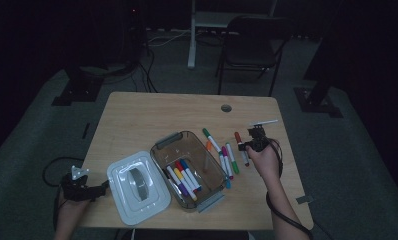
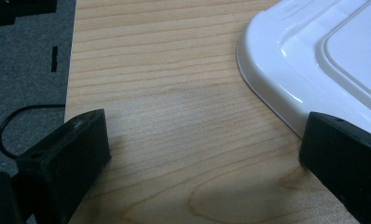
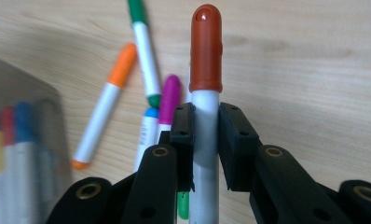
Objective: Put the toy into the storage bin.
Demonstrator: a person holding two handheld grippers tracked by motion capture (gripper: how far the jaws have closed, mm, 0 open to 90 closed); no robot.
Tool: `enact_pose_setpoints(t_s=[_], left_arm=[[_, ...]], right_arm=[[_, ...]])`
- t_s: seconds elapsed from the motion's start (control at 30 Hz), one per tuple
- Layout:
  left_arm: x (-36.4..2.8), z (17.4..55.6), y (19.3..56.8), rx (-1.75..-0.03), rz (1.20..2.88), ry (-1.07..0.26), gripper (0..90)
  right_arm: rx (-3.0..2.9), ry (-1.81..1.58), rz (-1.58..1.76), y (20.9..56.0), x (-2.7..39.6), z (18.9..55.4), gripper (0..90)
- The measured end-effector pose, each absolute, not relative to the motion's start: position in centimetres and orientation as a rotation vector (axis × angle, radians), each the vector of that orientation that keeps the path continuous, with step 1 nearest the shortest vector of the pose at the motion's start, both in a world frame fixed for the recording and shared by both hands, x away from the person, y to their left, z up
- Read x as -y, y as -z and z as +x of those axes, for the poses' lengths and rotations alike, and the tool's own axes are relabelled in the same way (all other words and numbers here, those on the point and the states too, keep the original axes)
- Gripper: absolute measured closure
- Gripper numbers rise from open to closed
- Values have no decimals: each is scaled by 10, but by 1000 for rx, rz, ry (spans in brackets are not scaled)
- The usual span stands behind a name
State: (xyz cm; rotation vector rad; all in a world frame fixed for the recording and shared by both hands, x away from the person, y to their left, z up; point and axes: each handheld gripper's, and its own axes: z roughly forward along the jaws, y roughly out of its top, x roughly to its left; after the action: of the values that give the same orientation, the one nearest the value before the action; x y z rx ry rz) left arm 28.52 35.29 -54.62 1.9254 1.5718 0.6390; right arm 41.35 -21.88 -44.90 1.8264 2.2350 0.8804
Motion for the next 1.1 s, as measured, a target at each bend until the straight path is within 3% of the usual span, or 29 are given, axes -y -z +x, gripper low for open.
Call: enact_pose_setpoints(t_s=[0.3, 0.6, 0.87, 1.1], left_arm=[[-353, 285, 546, -1572, 1926, -639, 22], [-353, 285, 546, -1571, 1925, -640, 22], [-353, 285, 546, -1571, 1927, -639, 22], [-353, 285, 546, -1571, 1928, -639, 22]], right_arm=[[-2254, -1039, 1704, 400, 202, 395, 770], [-2367, -1169, 1483, 350, 146, 369, 770], [-2504, -1206, 1345, 341, 95, 356, 770], [-2622, -1170, 1276, 357, 54, 348, 770]])
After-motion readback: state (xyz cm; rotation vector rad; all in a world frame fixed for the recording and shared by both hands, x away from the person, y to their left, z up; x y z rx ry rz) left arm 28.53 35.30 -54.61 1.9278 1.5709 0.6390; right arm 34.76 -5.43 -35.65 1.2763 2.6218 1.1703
